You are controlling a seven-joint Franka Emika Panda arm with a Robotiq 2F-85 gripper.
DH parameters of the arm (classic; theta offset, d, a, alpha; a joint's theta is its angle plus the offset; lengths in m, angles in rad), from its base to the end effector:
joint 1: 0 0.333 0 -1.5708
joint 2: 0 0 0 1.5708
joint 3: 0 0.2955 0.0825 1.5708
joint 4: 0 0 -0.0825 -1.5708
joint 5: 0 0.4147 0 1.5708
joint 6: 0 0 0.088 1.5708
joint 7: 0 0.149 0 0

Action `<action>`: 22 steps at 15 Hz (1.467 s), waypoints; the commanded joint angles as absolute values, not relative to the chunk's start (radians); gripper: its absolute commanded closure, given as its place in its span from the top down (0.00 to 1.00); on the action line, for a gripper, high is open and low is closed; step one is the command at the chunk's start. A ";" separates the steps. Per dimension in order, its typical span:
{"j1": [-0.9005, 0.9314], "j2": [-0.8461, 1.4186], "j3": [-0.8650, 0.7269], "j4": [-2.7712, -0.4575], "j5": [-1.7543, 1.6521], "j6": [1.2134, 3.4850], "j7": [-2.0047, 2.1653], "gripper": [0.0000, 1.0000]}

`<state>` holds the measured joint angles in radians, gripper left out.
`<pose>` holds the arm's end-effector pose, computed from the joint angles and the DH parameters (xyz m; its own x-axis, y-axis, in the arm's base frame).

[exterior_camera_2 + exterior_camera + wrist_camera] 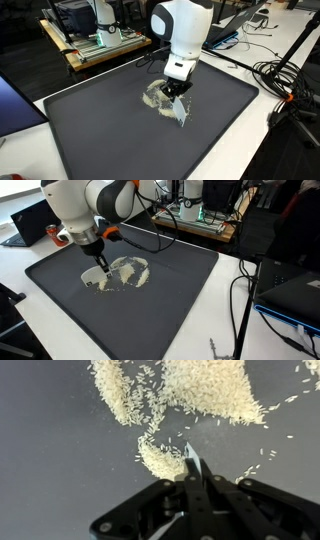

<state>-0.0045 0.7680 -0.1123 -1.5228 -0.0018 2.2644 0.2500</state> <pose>0.7115 -0.0771 0.1284 0.9443 -0.3291 -0.0029 -0.3277 -0.9412 0.0825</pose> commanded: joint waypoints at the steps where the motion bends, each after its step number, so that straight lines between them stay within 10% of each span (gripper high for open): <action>1: -0.042 0.794 -0.093 -1.505 0.027 2.251 0.221 0.01; 22: -0.084 0.763 -0.101 -1.519 0.002 2.181 0.088 0.01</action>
